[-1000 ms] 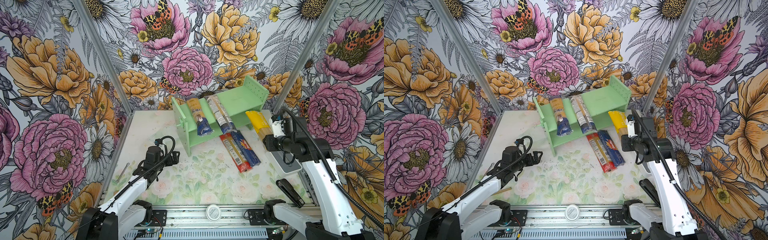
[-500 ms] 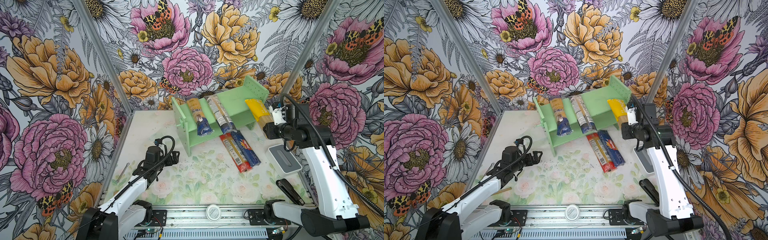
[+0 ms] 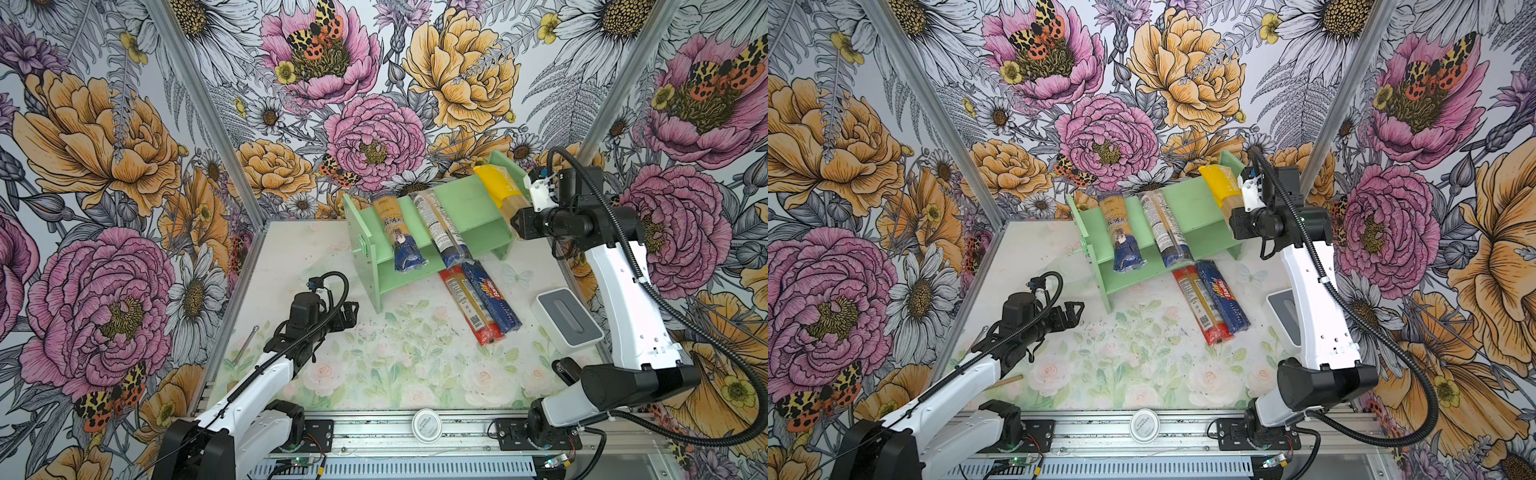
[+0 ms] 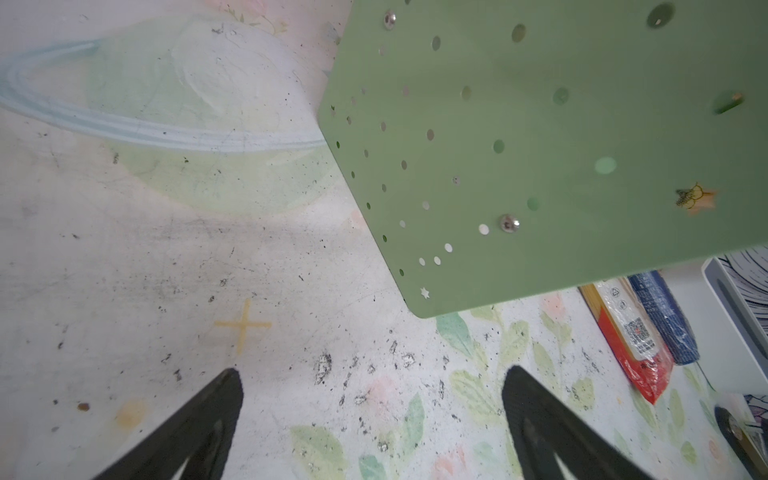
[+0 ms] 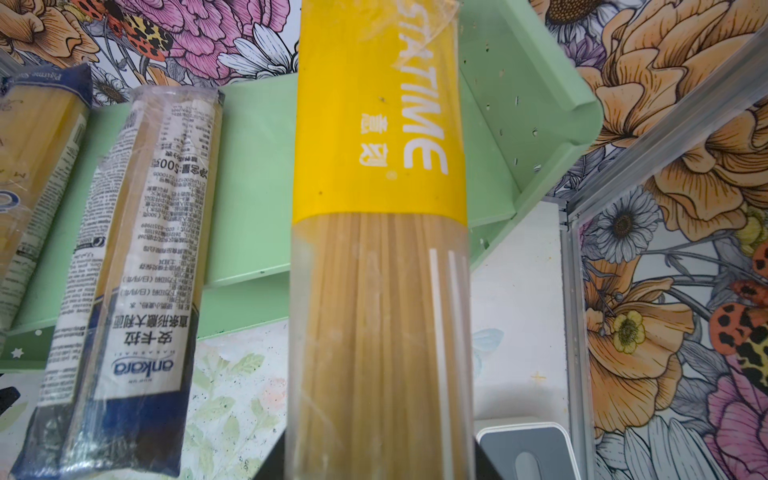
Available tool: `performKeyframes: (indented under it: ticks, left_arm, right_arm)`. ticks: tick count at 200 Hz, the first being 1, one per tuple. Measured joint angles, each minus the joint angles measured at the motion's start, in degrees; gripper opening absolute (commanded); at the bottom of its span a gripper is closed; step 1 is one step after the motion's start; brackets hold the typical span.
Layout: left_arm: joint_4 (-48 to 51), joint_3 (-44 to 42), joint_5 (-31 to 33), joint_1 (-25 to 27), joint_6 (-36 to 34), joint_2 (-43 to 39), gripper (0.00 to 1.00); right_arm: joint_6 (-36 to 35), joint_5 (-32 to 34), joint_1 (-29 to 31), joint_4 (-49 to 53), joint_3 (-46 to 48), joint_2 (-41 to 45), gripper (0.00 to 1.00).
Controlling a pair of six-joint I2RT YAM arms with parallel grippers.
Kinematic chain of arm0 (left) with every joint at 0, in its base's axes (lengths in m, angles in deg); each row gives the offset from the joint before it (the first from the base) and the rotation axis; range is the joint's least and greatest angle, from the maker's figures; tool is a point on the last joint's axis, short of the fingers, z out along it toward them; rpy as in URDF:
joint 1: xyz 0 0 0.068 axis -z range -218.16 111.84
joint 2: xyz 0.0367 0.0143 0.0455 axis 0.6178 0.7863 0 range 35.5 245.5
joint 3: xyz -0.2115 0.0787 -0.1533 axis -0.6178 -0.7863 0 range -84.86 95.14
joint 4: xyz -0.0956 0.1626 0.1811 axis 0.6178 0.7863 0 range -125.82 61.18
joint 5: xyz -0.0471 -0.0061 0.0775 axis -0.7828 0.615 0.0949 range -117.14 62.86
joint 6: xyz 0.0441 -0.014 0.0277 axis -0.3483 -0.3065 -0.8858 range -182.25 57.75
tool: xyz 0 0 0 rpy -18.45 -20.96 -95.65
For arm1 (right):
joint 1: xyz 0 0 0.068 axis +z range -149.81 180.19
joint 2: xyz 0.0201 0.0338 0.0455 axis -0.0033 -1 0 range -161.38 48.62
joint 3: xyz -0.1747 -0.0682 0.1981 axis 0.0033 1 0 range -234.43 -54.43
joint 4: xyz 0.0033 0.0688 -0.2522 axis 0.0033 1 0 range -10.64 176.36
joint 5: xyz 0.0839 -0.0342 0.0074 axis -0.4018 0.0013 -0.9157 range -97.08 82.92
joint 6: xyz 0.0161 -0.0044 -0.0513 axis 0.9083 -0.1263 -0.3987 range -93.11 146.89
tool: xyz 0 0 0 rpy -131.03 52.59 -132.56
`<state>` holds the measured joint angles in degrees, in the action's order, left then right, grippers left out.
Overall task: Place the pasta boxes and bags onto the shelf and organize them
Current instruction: 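Carry the upright PASTATIME bag to the shelf's far end, then lower the PASTATIME bag onto the shelf beside the anko bag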
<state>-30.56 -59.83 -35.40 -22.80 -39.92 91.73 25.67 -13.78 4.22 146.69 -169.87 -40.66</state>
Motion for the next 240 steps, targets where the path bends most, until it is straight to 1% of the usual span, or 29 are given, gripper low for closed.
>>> performKeyframes:
  ticks: [46,118,166,240]
  left_arm:
    - [0.22,0.00,0.00,-0.28,0.00,-1.01,0.99]
    - [0.76,-0.02,0.00,-0.55,0.00,-2.43,0.99]
    - [1.14,-0.70,0.00,-0.61,0.00,-4.90,0.99]
    - [2.14,-1.18,0.00,-1.03,0.00,-5.90,0.99]
  right_arm:
    - [-0.22,-1.81,0.00,-0.37,-6.27,-5.75,0.00]
    - [-0.20,-3.06,0.20,-0.39,-12.72,-13.73,0.00]
    - [-0.17,-1.70,1.55,-0.76,-13.22,-17.20,0.00]
    - [-0.13,0.28,3.89,-2.32,-13.22,-18.27,0.00]
